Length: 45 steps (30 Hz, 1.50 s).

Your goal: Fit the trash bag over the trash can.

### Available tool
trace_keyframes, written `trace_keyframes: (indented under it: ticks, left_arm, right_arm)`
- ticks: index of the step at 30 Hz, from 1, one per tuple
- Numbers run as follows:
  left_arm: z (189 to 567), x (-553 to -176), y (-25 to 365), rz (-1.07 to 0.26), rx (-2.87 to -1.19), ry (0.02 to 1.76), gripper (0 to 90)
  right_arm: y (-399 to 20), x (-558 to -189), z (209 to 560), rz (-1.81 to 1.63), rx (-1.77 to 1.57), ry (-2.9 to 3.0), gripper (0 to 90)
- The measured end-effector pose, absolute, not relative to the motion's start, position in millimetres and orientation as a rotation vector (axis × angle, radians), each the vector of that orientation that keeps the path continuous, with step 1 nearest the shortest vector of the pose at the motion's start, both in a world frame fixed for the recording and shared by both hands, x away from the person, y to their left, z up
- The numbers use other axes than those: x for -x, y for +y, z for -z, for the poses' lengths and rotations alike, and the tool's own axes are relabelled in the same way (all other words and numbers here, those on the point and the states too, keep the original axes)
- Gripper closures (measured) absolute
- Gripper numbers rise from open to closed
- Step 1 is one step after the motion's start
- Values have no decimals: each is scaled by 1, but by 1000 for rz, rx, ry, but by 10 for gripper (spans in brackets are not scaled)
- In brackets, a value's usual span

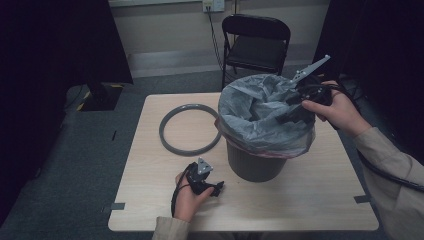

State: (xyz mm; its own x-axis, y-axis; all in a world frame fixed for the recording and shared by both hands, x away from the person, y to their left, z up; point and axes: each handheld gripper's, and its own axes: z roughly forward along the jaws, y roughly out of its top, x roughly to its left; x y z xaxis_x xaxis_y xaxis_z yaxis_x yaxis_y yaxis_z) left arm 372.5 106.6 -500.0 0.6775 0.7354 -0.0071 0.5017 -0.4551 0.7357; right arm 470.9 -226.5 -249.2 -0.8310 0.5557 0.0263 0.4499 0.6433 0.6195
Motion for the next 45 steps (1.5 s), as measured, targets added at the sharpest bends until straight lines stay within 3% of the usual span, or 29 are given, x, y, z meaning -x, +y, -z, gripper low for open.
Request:
trace_keyframes:
  ticks: [9, 21, 35, 45]
  left_arm:
    - [500, -372, 106, -405, -2148, 950, 123]
    - [500, -372, 106, -405, -2147, 951, 123]
    - [500, -372, 106, -405, -2147, 951, 123]
    - [500, -372, 106, -405, -2148, 950, 123]
  right_arm:
    - [-219, -470, 250, -843, -815, 2671, 161]
    - [-214, -472, 225, -1014, -786, 2643, 184]
    - [-150, -480, 238, -1095, -656, 2745, 177]
    - [-125, -488, 269, -945, -669, 2833, 179]
